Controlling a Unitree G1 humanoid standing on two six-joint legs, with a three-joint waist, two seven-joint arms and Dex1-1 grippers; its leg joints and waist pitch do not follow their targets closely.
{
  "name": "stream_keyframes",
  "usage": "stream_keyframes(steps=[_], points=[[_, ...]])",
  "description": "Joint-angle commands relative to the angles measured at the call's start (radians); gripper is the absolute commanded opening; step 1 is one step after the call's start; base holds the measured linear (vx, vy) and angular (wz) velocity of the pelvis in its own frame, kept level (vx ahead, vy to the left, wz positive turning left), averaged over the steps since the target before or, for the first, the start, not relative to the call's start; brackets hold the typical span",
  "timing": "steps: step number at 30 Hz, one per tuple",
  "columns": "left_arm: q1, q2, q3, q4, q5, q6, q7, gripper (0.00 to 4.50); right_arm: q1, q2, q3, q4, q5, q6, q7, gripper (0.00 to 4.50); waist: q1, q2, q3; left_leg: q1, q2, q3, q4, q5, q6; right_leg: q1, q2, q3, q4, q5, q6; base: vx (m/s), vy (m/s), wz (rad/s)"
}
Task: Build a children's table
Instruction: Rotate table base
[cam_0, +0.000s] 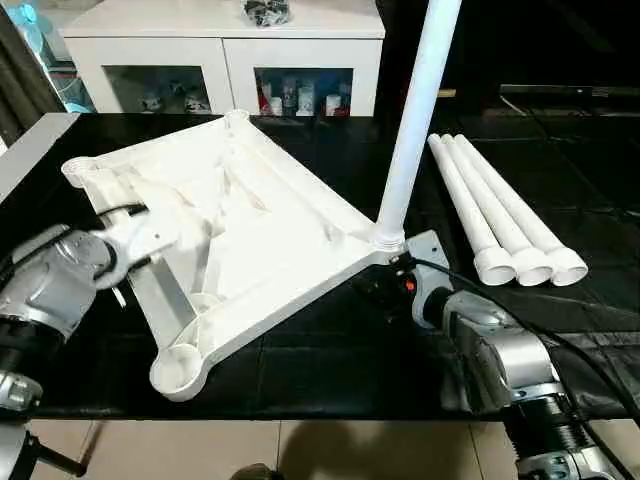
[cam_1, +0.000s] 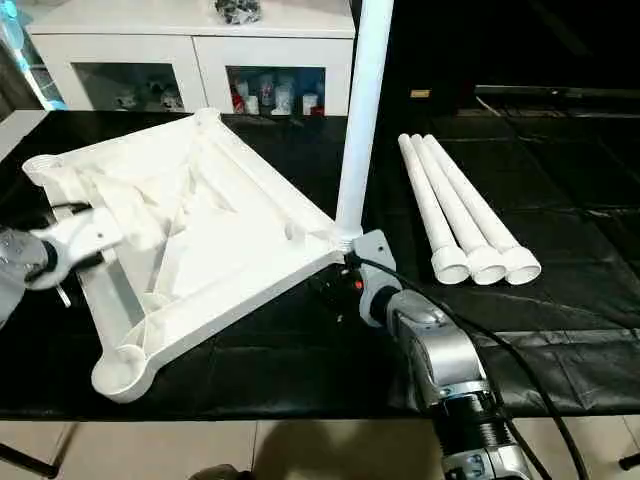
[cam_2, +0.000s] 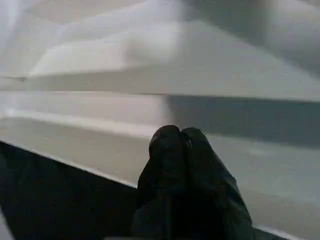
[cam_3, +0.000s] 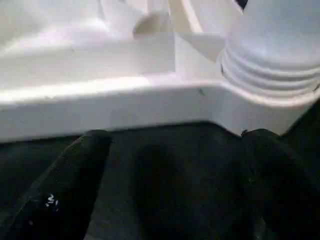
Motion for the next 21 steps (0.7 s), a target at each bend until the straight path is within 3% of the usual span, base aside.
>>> stream_keyframes(steps=[1, 2, 4, 5, 10, 15, 21], points=[[0.014, 0.016, -0.019, -0.036, -0.008, 0.010, -0.050, 0.04, -0.018, -0.008, 0.024, 0.020, -0.030, -0.042, 0.009, 4.50, 0.000, 0.004, -0.066, 0.031, 0.067, -0.038, -0.081, -0.301, -0.029, 0.035, -0.097, 0.068, -0.077, -0.276, -0.163, 0.000, 0.000, 0.00], [0.032, 0.025, -0.032, -0.066, -0.019, 0.018, -0.094, 0.04, -0.025, -0.006, 0.031, 0.047, -0.044, -0.054, -0.001, 4.50, 0.001, 0.011, -0.067, 0.031, 0.066, -0.040, -0.080, -0.310, -0.030, 0.036, -0.098, 0.069, -0.077, -0.290, -0.161, 0.000, 0.000, 0.00], [0.059, 0.034, -0.051, -0.114, -0.045, 0.020, -0.159, 0.04, -0.044, 0.002, 0.034, 0.085, -0.053, -0.068, -0.010, 4.50, -0.001, 0.006, -0.066, 0.033, 0.067, -0.040, -0.082, -0.317, -0.031, 0.035, -0.098, 0.070, -0.080, -0.299, -0.163, 0.000, 0.000, 0.00], [0.073, 0.034, -0.060, -0.140, -0.061, 0.029, -0.190, 0.04, -0.057, 0.009, 0.032, 0.105, -0.054, -0.083, -0.017, 4.50, -0.002, 0.011, -0.067, 0.032, 0.067, -0.040, -0.082, -0.315, -0.031, 0.036, -0.097, 0.070, -0.078, -0.293, -0.169, 0.000, 0.000, 0.00], [0.108, 0.007, -0.091, -0.210, -0.117, 0.050, -0.279, 0.04, -0.120, 0.043, 0.010, 0.191, -0.039, -0.087, -0.037, 4.50, -0.005, 0.011, -0.065, 0.036, 0.067, -0.039, -0.082, -0.338, -0.041, 0.036, -0.095, 0.070, -0.074, -0.278, -0.187, 0.000, 0.000, 0.00], [0.112, -0.044, -0.102, -0.228, -0.166, 0.021, -0.333, 0.04, -0.167, 0.059, 0.001, 0.272, -0.033, -0.144, -0.027, 4.50, -0.006, 0.009, -0.063, 0.041, 0.066, -0.039, -0.083, -0.364, -0.046, 0.035, -0.095, 0.070, -0.080, -0.322, -0.176, 0.000, 0.000, 0.00], [0.121, -0.109, -0.119, -0.340, -0.256, 0.081, -0.401, 0.04, -0.211, 0.072, -0.009, 0.350, -0.039, -0.175, -0.045, 4.50, -0.006, 0.008, -0.068, 0.036, 0.065, -0.035, -0.081, -0.316, -0.042, 0.041, -0.093, 0.071, -0.070, -0.256, -0.196, 0.000, 0.000, 0.00]])
